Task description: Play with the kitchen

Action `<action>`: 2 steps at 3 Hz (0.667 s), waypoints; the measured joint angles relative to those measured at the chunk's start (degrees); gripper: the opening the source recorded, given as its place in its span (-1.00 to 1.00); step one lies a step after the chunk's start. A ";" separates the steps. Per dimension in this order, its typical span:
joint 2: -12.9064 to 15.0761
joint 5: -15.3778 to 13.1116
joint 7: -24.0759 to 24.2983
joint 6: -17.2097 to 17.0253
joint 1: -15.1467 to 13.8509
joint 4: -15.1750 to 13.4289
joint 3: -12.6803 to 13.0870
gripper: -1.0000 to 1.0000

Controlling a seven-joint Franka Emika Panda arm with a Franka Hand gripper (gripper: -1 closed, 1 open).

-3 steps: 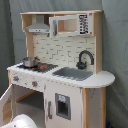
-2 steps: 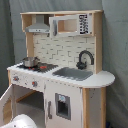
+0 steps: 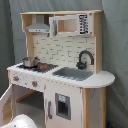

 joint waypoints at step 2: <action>0.07 0.02 9.74 0.37 2.14 -6.94 0.32 1.00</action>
